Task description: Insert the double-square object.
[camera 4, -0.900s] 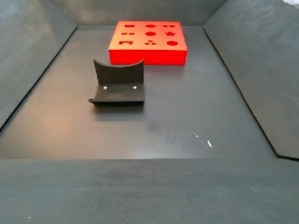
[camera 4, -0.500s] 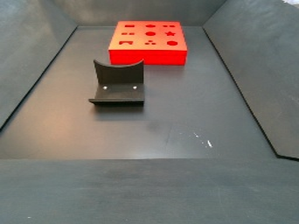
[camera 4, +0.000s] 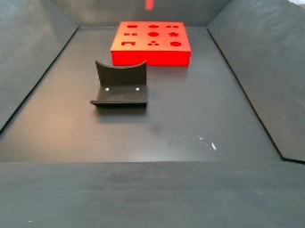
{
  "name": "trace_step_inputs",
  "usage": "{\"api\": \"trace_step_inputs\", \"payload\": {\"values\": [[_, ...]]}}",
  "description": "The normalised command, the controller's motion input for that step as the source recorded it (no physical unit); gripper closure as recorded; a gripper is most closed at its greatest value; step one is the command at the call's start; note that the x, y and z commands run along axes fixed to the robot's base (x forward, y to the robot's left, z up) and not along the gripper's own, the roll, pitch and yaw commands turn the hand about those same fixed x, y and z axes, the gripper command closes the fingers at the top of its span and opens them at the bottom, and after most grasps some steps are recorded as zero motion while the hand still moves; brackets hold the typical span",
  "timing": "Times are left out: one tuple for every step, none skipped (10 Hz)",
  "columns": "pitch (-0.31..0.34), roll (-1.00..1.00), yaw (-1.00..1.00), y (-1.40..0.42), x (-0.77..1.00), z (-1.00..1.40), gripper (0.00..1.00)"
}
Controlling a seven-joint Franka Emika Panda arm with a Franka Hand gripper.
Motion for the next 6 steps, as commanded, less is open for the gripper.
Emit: {"api": "trace_step_inputs", "payload": {"values": [[0.0, 0.04, -0.92, 0.11, 0.24, -0.34, 1.0], [0.027, 0.03, -0.89, 0.14, 0.12, -0.3, 1.0], [0.06, 0.01, -0.88, 0.15, 0.1, -0.25, 1.0], [0.036, 0.0, -0.9, 0.14, 0.11, -0.21, 1.0], [0.027, 0.0, -0.91, 0.13, 0.12, -0.19, 1.0], [0.026, 0.0, -0.92, 0.12, 0.12, -0.18, 1.0]]}}
